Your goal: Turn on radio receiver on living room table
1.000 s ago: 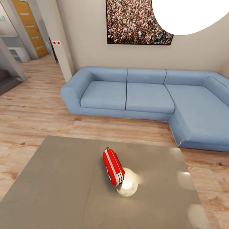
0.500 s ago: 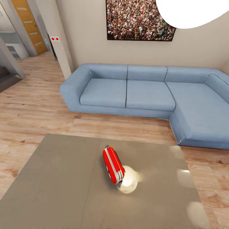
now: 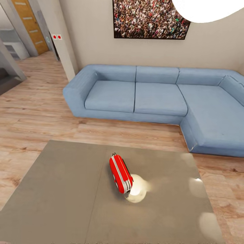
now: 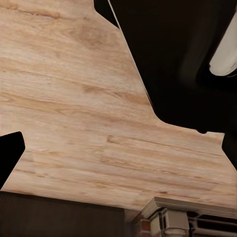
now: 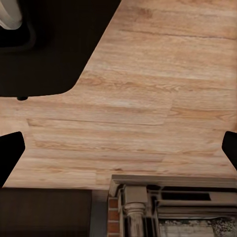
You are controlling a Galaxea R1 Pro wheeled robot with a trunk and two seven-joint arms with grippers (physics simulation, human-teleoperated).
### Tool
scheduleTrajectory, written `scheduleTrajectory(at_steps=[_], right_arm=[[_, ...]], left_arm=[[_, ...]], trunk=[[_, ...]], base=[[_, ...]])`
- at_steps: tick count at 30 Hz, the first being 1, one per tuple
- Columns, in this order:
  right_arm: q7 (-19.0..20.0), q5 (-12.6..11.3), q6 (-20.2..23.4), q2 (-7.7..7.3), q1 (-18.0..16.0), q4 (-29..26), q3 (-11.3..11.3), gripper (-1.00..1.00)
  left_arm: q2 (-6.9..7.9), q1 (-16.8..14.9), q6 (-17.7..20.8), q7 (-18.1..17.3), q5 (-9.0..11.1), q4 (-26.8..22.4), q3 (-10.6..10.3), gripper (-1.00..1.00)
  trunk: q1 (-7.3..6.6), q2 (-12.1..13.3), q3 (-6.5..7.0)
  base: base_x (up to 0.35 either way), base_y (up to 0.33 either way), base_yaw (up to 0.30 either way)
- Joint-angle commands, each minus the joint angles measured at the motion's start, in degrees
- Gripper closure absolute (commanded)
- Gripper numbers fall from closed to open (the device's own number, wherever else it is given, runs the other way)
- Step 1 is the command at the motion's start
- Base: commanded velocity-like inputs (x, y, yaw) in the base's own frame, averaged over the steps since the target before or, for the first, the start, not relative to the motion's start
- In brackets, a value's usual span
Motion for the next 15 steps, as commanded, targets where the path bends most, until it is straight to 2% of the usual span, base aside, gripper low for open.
scheduleTrajectory(at_steps=[1, 10, 15], right_arm=[[0.0, 0.0, 0.0, 0.0, 0.0, 0.0, 0.0, -1.0], [0.0, 0.0, 0.0, 0.0, 0.0, 0.0, 0.0, -1.0], [0.0, 0.0, 0.0, -0.01, 0.0, 0.0, 0.0, -1.0]], left_arm=[[0.0, 0.0, 0.0, 0.0, 0.0, 0.0, 0.0, -1.0], [-0.02, 0.0, 0.0, 0.0, 0.0, 0.0, 0.0, -1.0], [0.0, 0.0, 0.0, 0.0, 0.0, 0.0, 0.0, -1.0]], trunk=[[0.0, 0.0, -0.1], [0.0, 0.0, -0.92], [0.0, 0.0, -1.28]], base=[[0.0, 0.0, 0.0], [0.0, 0.0, 0.001], [0.0, 0.0, 0.068]])
